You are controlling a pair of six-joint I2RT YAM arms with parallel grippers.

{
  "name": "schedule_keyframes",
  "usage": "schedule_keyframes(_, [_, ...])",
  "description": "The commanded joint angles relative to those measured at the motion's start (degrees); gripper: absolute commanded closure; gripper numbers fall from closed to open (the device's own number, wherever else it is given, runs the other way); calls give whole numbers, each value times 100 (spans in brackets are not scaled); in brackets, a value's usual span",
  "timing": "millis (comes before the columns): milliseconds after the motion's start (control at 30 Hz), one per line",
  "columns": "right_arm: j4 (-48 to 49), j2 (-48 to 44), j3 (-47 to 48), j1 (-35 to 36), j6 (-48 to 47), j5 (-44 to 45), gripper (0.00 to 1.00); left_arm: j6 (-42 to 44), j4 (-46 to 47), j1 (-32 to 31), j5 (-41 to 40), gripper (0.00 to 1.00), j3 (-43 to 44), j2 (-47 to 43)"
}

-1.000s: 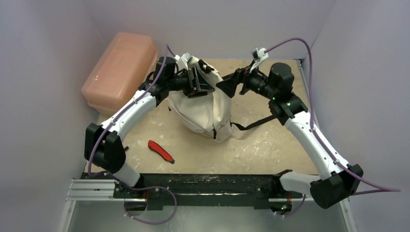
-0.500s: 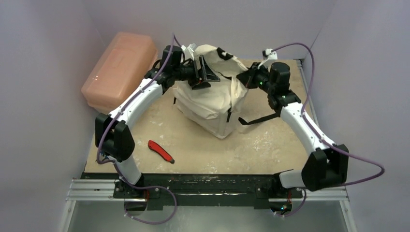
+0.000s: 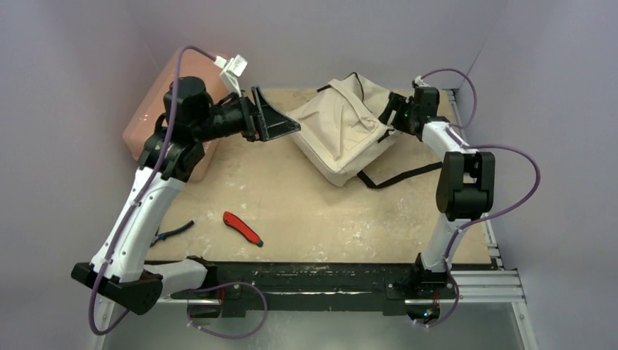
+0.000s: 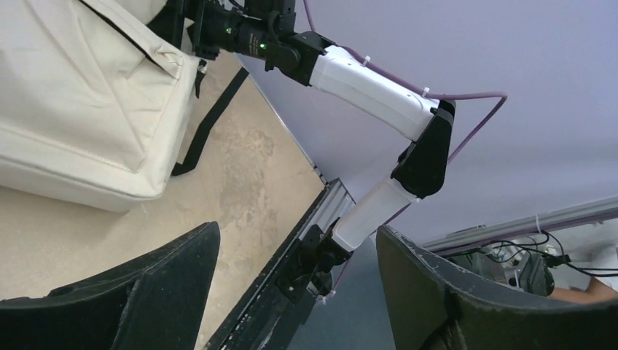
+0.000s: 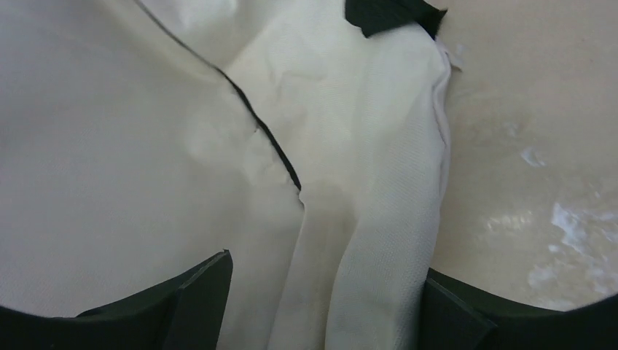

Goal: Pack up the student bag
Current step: Adjust the student bag at the center of the board.

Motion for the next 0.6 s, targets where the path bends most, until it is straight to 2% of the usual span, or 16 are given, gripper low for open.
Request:
schedule_keyframes(0, [-1713,-424,1222,150,-818,990,17,451,-545,210,-244,21,-118,-369])
schedule_keyframes(100, [-2036,-987,1266,150,-966,1446,13,593,-603,271,-413,20,-91,-579])
schedule_keyframes(233, [-1773,-1826,584,157,-966,1393,11,675,-676,311,-460,20,-85,-653])
schedule_keyframes(267, [-1611,-2002,397,159,-895,1092,11,660,-657,311,-437,20,-110,-664])
schedule_keyframes(333, [-1072,-2267,-3,177,-659,-106,11,576,-501,312,-363,19,-232,-698])
schedule_keyframes(433, [507,-2352,-664,287,206,-2029,14,388,-284,312,-217,20,-434,-719])
schedule_keyframes(500, [1624,-1851,-898,295,1092,-2954,25,238,-142,312,-106,20,-572,-719])
schedule_keyframes(533, [2118,-1576,-958,291,1452,-3153,36,130,-71,312,-62,20,-639,-734])
schedule_keyframes(567, [2523,-1303,-1022,291,1747,-3258,40,70,-18,307,-32,20,-697,-755])
